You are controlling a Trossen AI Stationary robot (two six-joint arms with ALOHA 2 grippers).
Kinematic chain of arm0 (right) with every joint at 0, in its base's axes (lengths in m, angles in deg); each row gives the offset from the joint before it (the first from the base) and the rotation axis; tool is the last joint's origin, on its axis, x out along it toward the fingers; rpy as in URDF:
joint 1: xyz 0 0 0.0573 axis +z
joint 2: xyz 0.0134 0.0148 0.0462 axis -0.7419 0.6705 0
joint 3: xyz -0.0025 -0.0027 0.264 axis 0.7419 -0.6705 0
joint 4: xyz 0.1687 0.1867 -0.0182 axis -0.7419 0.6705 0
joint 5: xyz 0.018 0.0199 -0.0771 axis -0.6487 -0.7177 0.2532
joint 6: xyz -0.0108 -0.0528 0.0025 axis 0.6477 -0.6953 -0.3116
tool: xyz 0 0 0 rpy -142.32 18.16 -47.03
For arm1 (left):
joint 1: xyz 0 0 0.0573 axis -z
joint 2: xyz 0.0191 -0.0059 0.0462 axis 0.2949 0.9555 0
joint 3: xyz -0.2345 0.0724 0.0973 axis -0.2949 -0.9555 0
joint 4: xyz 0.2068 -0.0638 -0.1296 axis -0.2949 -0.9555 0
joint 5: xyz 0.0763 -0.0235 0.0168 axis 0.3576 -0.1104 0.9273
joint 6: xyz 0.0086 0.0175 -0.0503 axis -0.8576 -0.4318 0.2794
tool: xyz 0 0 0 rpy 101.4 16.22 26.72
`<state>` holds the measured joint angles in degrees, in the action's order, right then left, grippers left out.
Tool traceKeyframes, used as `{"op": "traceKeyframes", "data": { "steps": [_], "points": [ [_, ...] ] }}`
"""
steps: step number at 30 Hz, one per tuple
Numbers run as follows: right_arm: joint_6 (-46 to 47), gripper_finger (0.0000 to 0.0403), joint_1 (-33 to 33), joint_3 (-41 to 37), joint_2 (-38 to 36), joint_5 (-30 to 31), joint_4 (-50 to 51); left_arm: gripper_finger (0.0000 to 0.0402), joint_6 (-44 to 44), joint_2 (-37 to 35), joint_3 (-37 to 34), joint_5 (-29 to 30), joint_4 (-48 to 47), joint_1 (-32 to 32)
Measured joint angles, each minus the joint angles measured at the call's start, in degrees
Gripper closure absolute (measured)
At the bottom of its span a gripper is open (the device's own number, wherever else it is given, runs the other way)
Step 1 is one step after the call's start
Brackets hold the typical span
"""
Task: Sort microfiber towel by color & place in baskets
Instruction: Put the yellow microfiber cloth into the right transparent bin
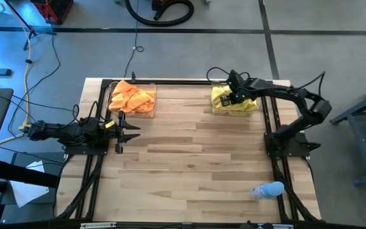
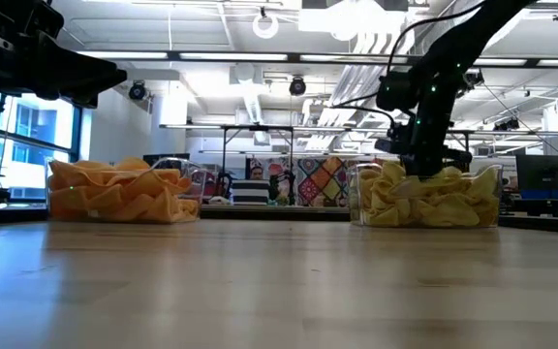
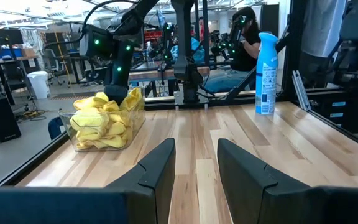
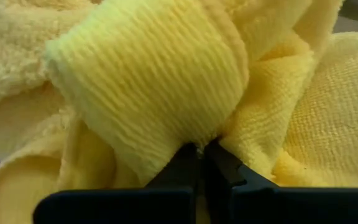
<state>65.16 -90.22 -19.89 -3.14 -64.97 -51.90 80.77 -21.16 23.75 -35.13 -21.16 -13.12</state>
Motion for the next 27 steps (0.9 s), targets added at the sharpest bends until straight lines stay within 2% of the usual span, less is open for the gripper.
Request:
{"op": "traceKeyframes", "data": {
  "steps": [8, 20, 23, 27],
  "points": [
    [0.0, 0.0402, 0.1, 0.1, 3.4, 2.3, -0.2, 0.0293, 0.0, 0.0, 0.0, 0.0, 0.0, 0.0],
    [-0.4, 0.0402, 0.1, 0.0, 3.8, 2.8, -0.6, 0.0293, 0.0, 0.0, 0.0, 0.0, 0.0, 0.0],
    [-0.2, 0.0387, 0.0, -0.1, 2.8, 2.6, -0.8, 0.0293, 0.0, 0.0, 0.0, 0.0, 0.0, 0.0],
    [-0.1, 0.0339, 0.0, -0.3, -0.5, 2.5, -0.4, 0.0293, 0.0, 0.0, 0.0, 0.0, 0.0, 0.0]
  ]
}}
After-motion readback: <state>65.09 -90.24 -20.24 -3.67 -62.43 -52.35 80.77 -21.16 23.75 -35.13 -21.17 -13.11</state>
